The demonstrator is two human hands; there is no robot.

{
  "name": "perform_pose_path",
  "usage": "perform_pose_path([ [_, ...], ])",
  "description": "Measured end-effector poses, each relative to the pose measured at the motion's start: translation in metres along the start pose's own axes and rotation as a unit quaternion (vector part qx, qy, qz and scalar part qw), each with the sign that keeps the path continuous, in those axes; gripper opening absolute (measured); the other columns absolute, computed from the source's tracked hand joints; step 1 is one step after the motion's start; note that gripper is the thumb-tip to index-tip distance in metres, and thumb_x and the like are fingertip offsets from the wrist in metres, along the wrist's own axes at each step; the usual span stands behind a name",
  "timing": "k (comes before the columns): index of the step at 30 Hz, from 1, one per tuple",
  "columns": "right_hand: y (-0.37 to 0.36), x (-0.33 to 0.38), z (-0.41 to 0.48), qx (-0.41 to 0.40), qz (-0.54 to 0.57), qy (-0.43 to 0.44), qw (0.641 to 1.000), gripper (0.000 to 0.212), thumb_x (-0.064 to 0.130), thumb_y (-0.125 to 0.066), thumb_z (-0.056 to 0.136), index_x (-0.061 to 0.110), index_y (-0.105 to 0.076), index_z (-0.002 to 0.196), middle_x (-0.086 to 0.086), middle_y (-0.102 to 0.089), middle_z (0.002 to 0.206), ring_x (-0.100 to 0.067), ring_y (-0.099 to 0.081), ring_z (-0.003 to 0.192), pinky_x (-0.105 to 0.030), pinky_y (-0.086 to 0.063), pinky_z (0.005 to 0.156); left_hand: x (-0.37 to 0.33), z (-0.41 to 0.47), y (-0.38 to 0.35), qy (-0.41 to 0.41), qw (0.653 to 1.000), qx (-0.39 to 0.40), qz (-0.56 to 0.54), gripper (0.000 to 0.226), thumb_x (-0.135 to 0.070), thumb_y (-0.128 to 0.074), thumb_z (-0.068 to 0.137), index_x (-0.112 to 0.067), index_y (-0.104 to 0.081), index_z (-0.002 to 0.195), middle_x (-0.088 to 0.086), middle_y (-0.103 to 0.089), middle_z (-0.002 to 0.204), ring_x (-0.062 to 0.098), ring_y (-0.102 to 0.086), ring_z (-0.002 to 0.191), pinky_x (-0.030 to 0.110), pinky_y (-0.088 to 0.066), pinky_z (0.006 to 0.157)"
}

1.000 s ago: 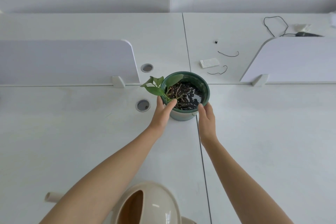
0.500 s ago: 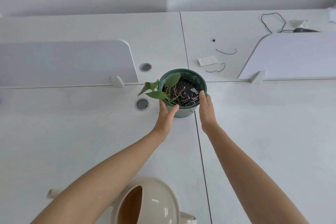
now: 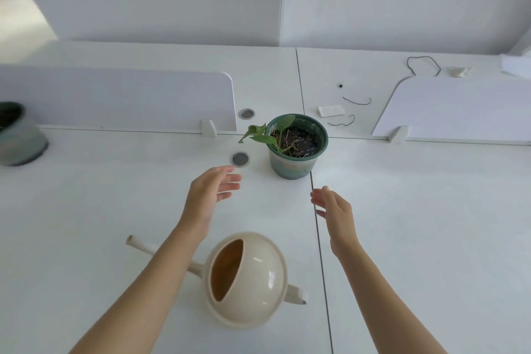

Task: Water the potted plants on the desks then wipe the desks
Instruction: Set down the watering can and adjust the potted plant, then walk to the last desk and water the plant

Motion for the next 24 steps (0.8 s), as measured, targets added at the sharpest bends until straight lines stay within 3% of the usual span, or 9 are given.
perform_pose_path([
  [4,0.004,-0.001,-0.044,0.013,-0.03,0.035,0.999,0.022,0.016,-0.046,0.092,0.02,-0.063,0.079,0.001,-0.067,0.085,-0.018,-0.062,0.089,-0.028,-0.045,0.079,0.003,-0.047,0.059,-0.063,0.993,-0.099,-0.01,0.027,-0.01,-0.041,0.094,-0.017,-0.065,0.082,-0.009,-0.071,0.066,0.004,-0.066,0.065,0.021,-0.049,0.072],
  [9,0.005,-0.022,-0.089,0.041,-0.096,0.067,0.992,0.017,0.016,-0.049,0.092,0.022,-0.063,0.085,0.004,-0.067,0.089,-0.013,-0.06,0.09,-0.018,-0.042,0.076,0.05,-0.1,0.115,-0.065,0.971,-0.227,-0.047,0.03,-0.007,-0.039,0.094,-0.017,-0.064,0.078,-0.008,-0.07,0.061,0.002,-0.063,0.058,0.011,-0.05,0.062],
  [13,-0.006,-0.055,-0.113,0.094,-0.147,0.048,0.984,0.019,0.02,-0.047,0.093,0.029,-0.061,0.084,0.01,-0.065,0.092,-0.006,-0.058,0.089,-0.011,-0.041,0.071,0.092,-0.122,0.136,-0.016,0.946,-0.314,-0.08,0.027,-0.006,-0.039,0.091,-0.017,-0.06,0.078,0.001,-0.063,0.075,0.009,-0.059,0.066,0.023,-0.043,0.066],
  [17,-0.016,-0.079,-0.125,0.115,-0.172,0.039,0.978,0.015,0.026,-0.047,0.093,0.022,-0.061,0.094,0.008,-0.061,0.084,-0.002,-0.057,0.081,-0.011,-0.041,0.069,0.123,-0.112,0.139,0.05,0.947,-0.295,-0.116,0.023,-0.012,-0.04,0.093,-0.007,-0.056,0.108,0.012,-0.057,0.1,0.024,-0.055,0.084,0.028,-0.042,0.067],
  [20,-0.017,-0.082,-0.126,0.103,-0.189,0.04,0.976,0.014,0.025,-0.045,0.094,0.024,-0.052,0.081,0.009,-0.049,0.072,-0.006,-0.047,0.07,-0.014,-0.036,0.063,0.131,-0.097,0.13,0.081,0.959,-0.234,-0.134,0.034,-0.02,-0.038,0.096,-0.006,-0.047,0.127,0.01,-0.054,0.111,0.025,-0.052,0.099,0.034,-0.041,0.079],
  [22,-0.019,-0.085,-0.128,0.098,-0.201,0.036,0.974,0.02,0.023,-0.044,0.094,0.024,-0.044,0.074,0.007,-0.043,0.069,-0.008,-0.041,0.065,-0.018,-0.033,0.061,0.128,-0.089,0.122,0.082,0.964,-0.199,-0.153,0.035,-0.023,-0.036,0.097,-0.009,-0.044,0.128,0.008,-0.053,0.114,0.023,-0.051,0.103,0.036,-0.039,0.084],
  [24,-0.02,-0.089,-0.129,0.093,-0.2,0.026,0.975,0.021,0.023,-0.044,0.094,0.023,-0.041,0.074,0.007,-0.042,0.07,-0.01,-0.04,0.065,-0.023,-0.033,0.061,0.12,-0.081,0.114,0.072,0.968,-0.163,-0.178,0.026,-0.024,-0.036,0.097,-0.014,-0.047,0.118,0.006,-0.054,0.111,0.021,-0.051,0.102,0.034,-0.039,0.084],
])
Point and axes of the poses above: each hand's wrist, its own z-axis towards the middle knuckle, its own y-axis out of the back of the hand, x = y × z, the point moved 8 cm from there along z, towards the middle knuckle
